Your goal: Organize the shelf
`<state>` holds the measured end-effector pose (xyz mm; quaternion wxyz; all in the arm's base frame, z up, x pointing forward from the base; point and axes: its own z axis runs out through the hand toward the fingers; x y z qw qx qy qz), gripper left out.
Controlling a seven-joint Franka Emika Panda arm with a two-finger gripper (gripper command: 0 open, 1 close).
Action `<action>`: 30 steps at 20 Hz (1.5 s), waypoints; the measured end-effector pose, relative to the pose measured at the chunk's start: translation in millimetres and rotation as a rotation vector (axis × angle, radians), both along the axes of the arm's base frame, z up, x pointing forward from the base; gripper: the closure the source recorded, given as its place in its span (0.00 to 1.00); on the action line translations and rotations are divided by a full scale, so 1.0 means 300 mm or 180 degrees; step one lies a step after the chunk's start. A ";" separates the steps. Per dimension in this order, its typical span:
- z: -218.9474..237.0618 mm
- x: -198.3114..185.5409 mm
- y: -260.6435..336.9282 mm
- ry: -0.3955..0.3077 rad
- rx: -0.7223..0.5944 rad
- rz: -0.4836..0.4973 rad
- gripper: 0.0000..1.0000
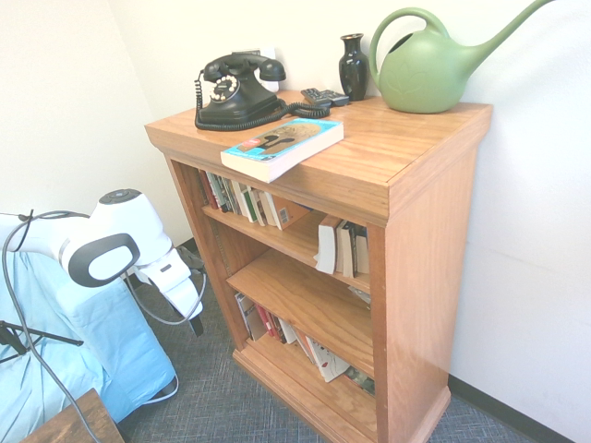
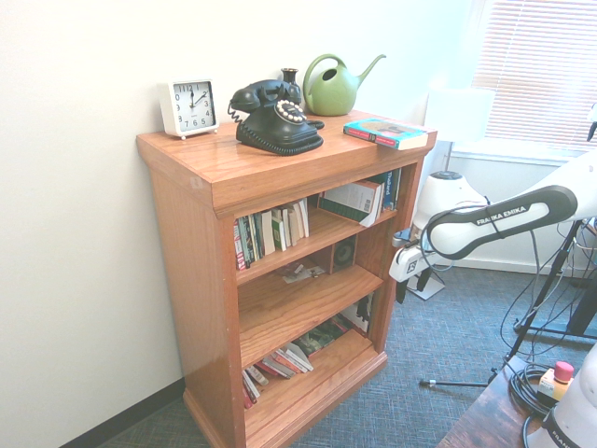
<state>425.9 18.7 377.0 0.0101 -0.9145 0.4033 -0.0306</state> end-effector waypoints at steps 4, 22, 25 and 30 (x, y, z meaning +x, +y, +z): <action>-0.002 0.003 -0.013 0.0029 -0.0010 -0.0026 0.00; 0.377 0.000 -0.153 -0.0196 -0.1748 -0.0165 0.00; 0.443 0.015 -0.142 -0.0234 -0.2108 -0.0150 0.00; 0.569 0.034 -0.119 -0.0251 -0.2656 -0.0136 0.00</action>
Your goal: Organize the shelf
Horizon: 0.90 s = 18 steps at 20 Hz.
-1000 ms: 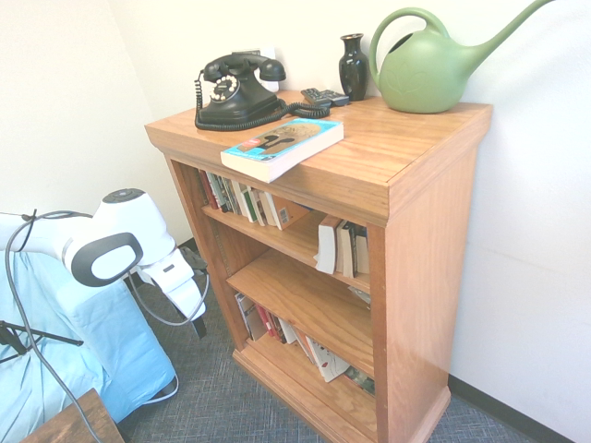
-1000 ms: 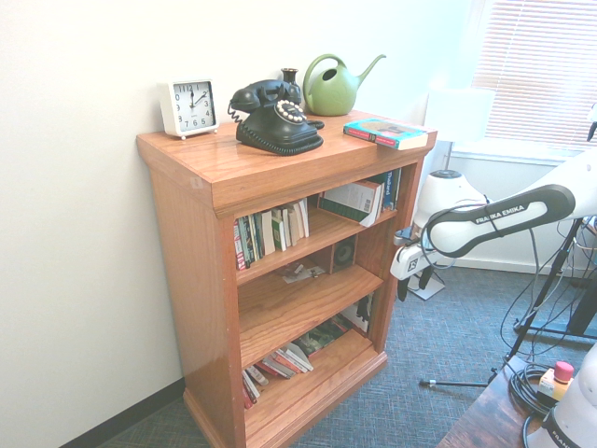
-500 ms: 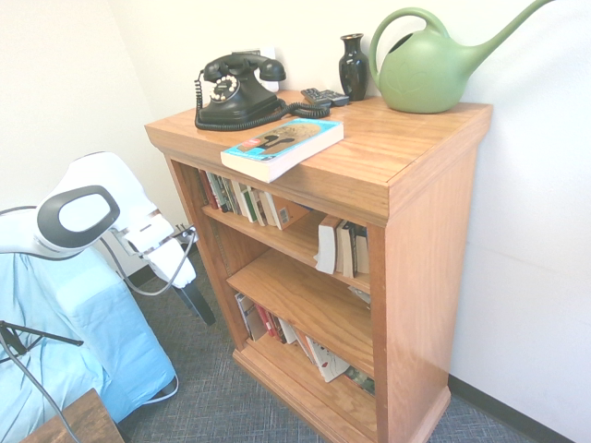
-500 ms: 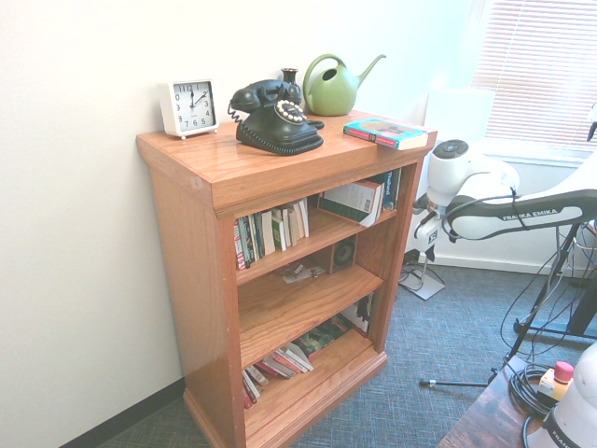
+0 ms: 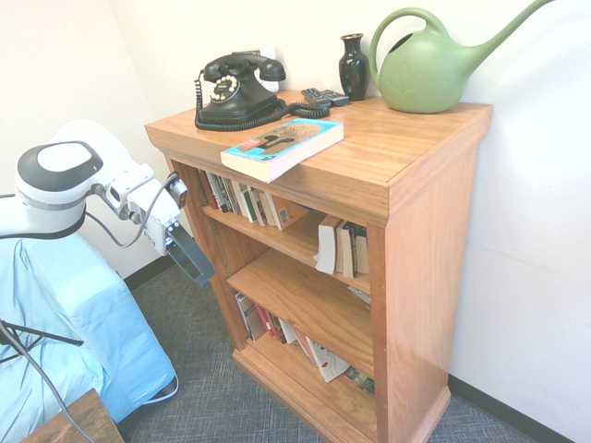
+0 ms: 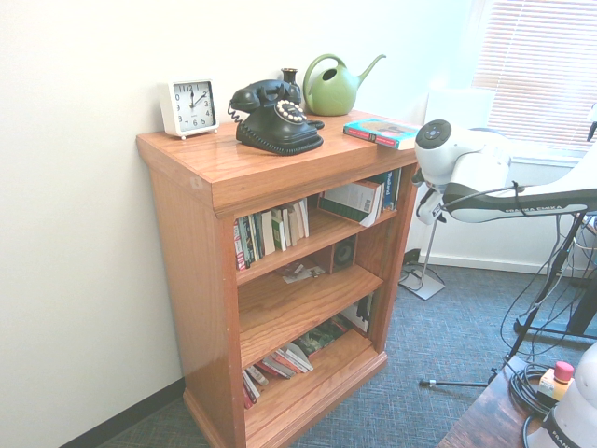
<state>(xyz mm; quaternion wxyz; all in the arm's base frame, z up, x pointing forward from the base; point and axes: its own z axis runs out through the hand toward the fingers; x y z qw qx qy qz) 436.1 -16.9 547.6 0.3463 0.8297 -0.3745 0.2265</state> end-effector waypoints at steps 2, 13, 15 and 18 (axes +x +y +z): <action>0.058 0.012 0.021 -0.0018 -0.0221 0.0013 0.00; 0.228 0.155 0.118 0.0065 -0.1186 -0.0101 0.00; 0.230 0.176 0.129 0.0119 -0.1283 -0.0175 0.00; 0.239 0.213 0.139 0.0173 -0.1407 -0.0294 0.00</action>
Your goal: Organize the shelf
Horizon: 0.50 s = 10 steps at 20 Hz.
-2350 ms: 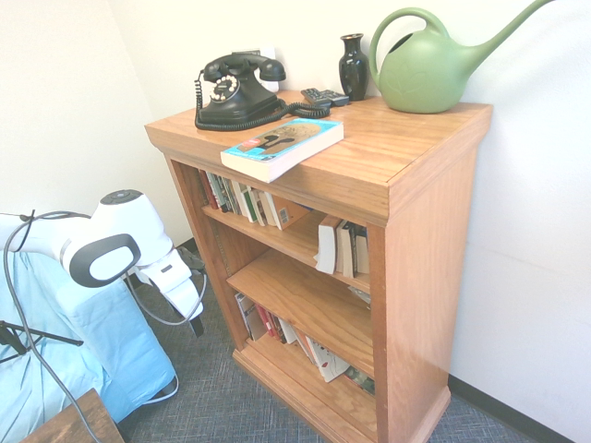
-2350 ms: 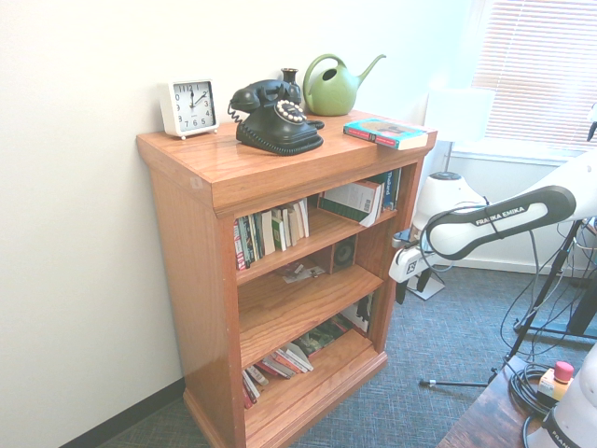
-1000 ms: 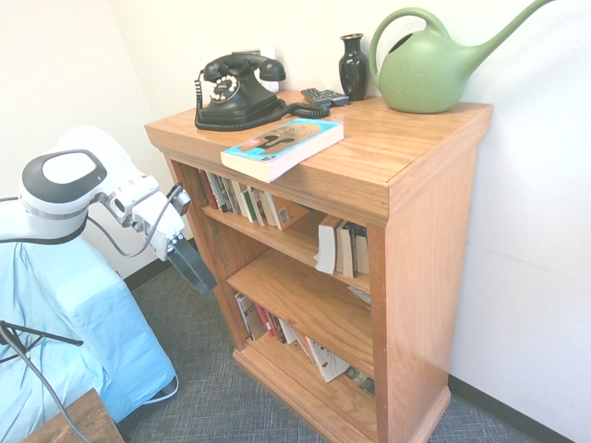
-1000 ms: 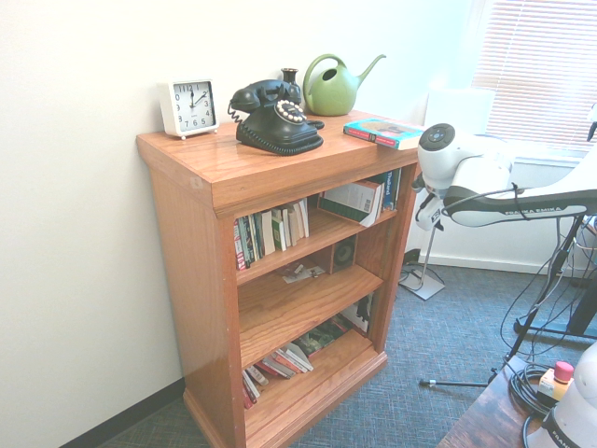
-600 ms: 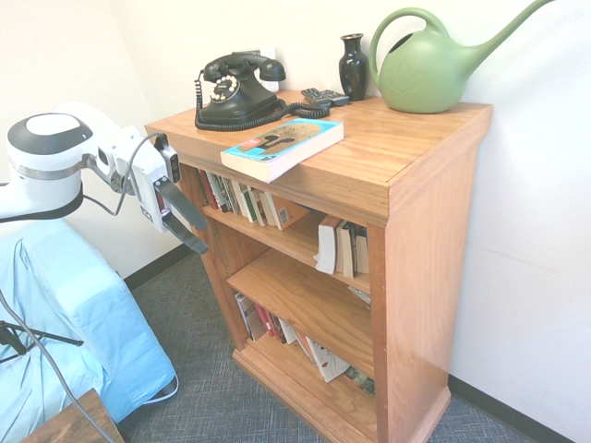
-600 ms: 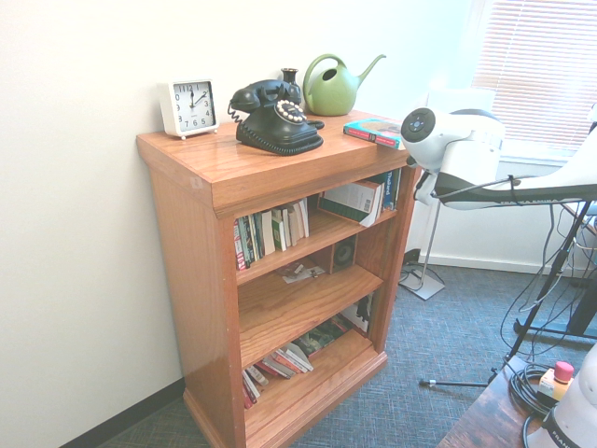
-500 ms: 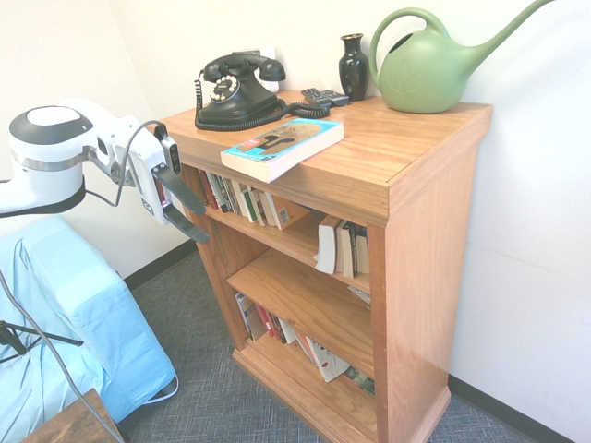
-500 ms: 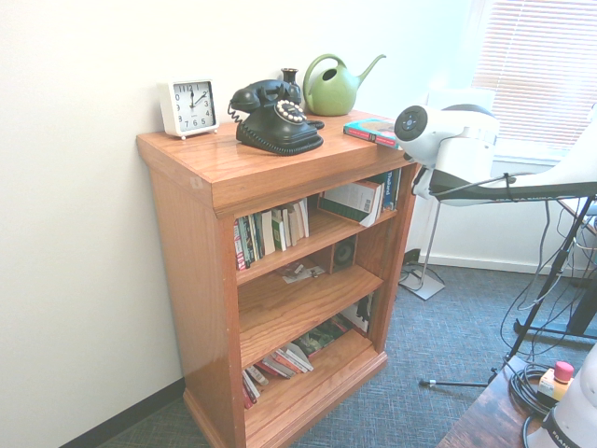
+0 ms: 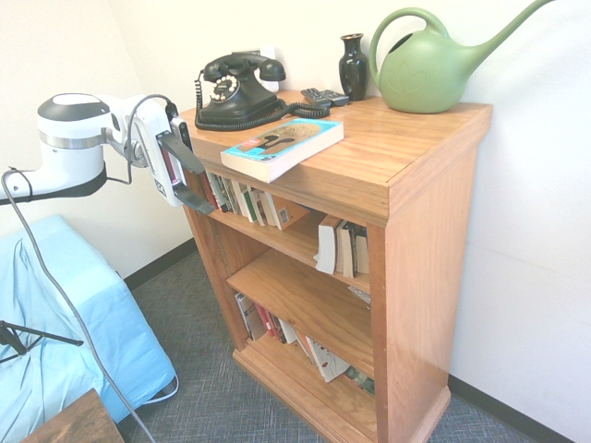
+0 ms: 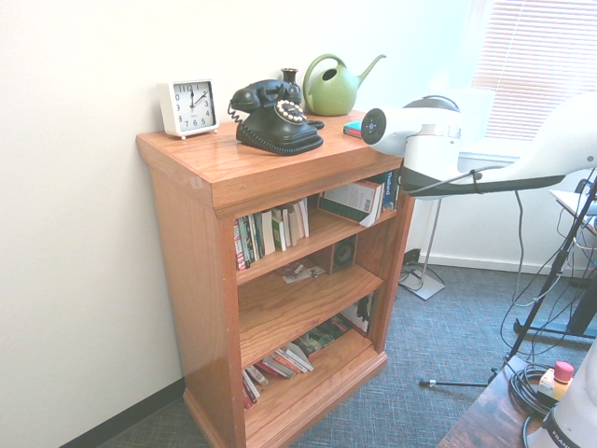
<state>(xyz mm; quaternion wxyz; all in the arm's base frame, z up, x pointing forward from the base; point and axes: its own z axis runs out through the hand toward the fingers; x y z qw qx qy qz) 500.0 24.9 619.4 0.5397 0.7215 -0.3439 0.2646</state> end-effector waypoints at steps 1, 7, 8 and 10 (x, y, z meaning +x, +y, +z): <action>0.003 0.014 0.003 0.0012 -0.0038 -0.0048 0.00; -0.038 0.119 0.033 0.0130 -0.0234 -0.0266 0.00; -0.046 0.138 0.035 0.0138 -0.0264 -0.0275 0.00; -0.057 0.169 0.036 0.0138 -0.0309 -0.0272 0.00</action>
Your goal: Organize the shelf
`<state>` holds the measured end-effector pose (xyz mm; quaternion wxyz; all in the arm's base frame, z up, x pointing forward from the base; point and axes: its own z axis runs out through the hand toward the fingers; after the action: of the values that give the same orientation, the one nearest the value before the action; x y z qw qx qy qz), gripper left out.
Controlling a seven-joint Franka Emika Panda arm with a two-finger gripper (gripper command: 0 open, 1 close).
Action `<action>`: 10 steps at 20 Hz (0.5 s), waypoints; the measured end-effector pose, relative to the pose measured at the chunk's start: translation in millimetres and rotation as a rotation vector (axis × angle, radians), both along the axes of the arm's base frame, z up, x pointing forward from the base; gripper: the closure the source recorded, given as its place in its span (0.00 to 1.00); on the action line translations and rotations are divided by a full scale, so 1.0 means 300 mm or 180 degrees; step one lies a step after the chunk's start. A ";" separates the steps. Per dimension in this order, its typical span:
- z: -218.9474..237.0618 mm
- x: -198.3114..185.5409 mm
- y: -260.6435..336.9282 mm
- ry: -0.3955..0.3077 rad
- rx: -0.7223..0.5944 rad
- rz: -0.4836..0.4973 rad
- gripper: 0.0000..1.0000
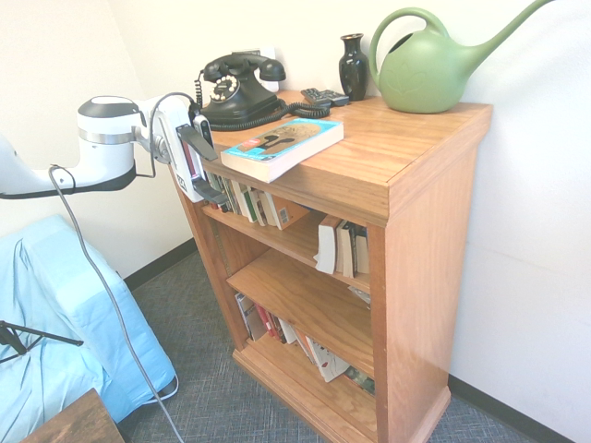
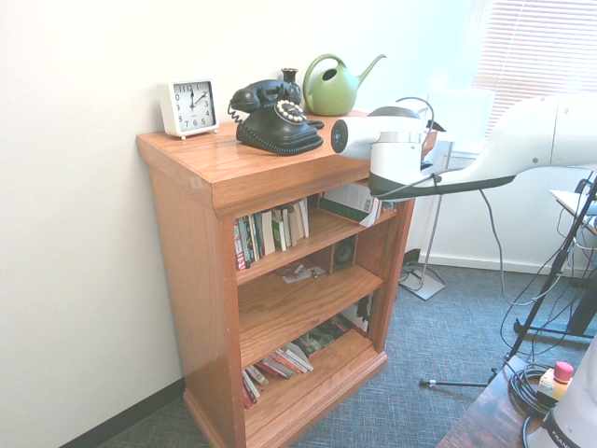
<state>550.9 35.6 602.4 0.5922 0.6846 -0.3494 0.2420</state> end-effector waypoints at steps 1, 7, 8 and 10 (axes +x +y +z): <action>-0.001 0.012 0.000 -0.0006 -0.0018 0.0002 0.00; 0.009 0.052 0.002 -0.0051 -0.0038 0.0019 0.00; 0.010 0.057 0.001 -0.0056 -0.0044 0.0026 0.00; 0.004 0.068 -0.003 -0.0054 -0.0052 0.0033 0.00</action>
<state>571.3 34.7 603.5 0.5935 0.6795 -0.3488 0.2537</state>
